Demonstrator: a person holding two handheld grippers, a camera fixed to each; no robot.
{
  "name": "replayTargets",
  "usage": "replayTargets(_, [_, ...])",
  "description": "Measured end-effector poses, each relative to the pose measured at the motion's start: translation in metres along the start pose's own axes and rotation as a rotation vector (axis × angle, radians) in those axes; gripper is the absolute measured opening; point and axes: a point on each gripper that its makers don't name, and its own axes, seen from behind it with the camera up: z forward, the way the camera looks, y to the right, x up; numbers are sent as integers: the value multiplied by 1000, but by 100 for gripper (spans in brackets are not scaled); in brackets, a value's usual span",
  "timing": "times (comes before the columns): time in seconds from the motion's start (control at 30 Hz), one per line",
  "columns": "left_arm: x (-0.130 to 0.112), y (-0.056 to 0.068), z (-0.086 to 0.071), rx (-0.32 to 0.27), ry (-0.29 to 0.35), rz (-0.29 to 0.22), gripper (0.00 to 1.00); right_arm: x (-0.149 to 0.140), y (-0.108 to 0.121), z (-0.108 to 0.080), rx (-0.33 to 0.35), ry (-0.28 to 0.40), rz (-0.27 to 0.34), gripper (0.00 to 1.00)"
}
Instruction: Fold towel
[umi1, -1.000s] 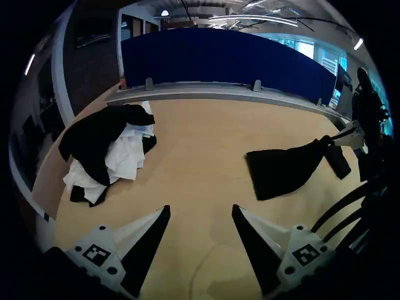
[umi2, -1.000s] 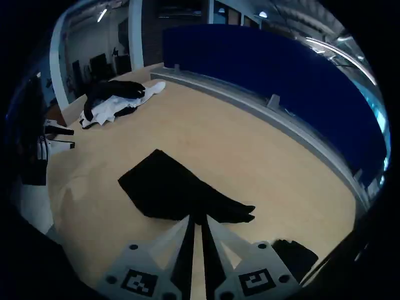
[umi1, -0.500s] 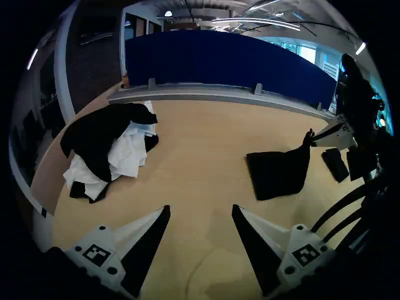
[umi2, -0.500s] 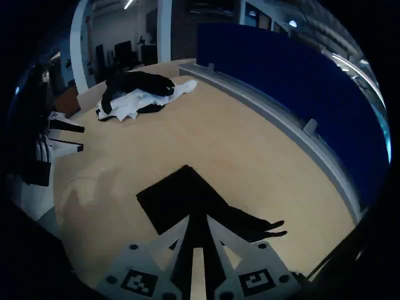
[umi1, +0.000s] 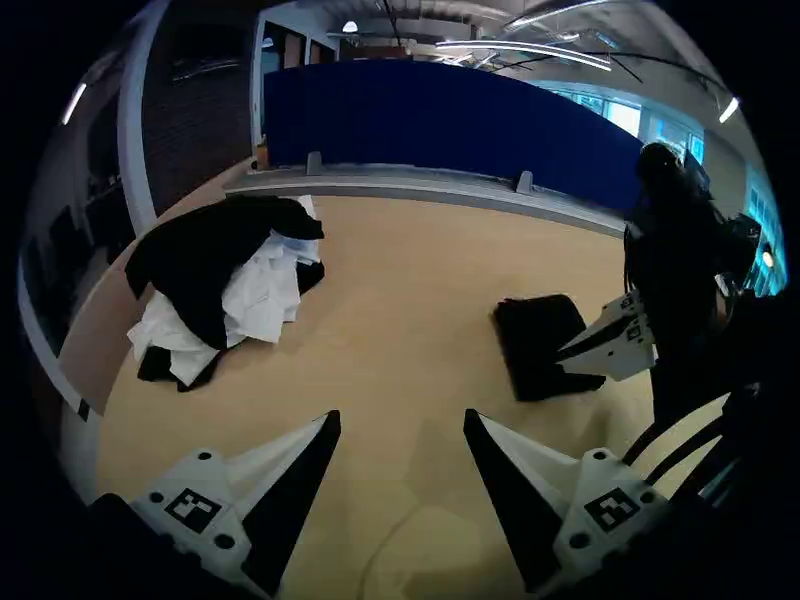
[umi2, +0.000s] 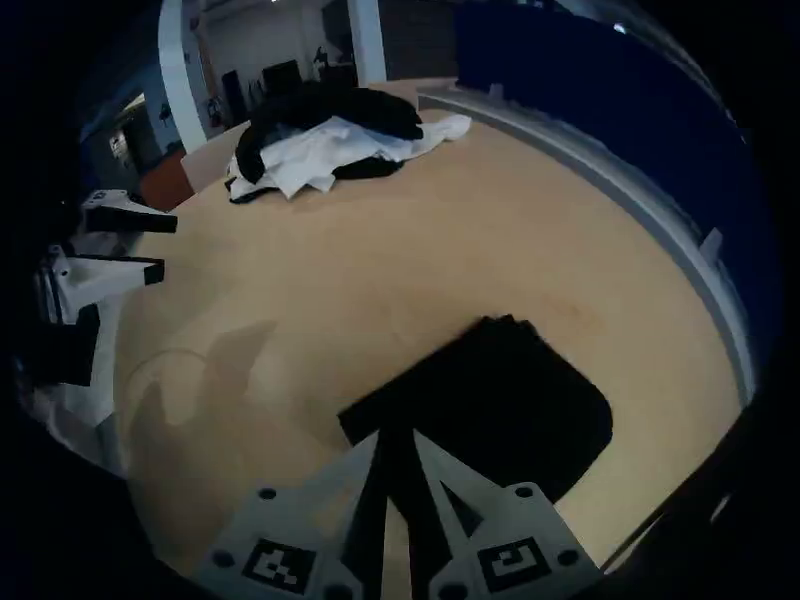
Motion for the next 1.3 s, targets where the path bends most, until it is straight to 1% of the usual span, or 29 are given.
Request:
replayTargets(0.07, [-1,-1,1,0,-1,-10,91,-6,-4,7,8,-13,12,9])
replayTargets(0.17, [-2,-2,1,-1,0,-16,91,-8,-5,9,14,-17,18,9])
replayTargets(0.4, [1,-1,3,-5,0,-4,91,-7,-4,5,18,-18,21,9])
replayTargets(0.53, [2,0,4,-9,1,0,91,-3,-3,1,16,6,30,12])
replayTargets(0.6, [2,0,4,-9,1,2,91,1,-3,-3,15,28,35,20])
replayTargets(0.67, [2,-1,4,-8,0,6,91,4,-2,-9,9,50,38,41])
replayTargets(0.73, [2,-1,4,-7,-2,11,91,7,1,-13,-3,69,44,58])
replayTargets(0.8, [2,-1,5,-6,-3,15,91,8,5,-17,-17,88,53,68])
replayTargets(0.87, [2,-1,5,-5,-3,20,91,9,8,-21,-27,105,65,72])
replayTargets(1.0, [2,-1,4,-5,-4,23,91,6,17,-29,-64,126,96,86])
replayTargets(1.07, [2,-1,3,-5,-4,23,91,2,23,-32,-95,133,117,98])
replayTargets(1.13, [3,-1,3,-5,-3,23,91,-3,30,-36,-133,140,142,100])
replayTargets(1.3, [3,-3,1,-3,-2,29,91,-22,44,-46,-217,144,220,100])
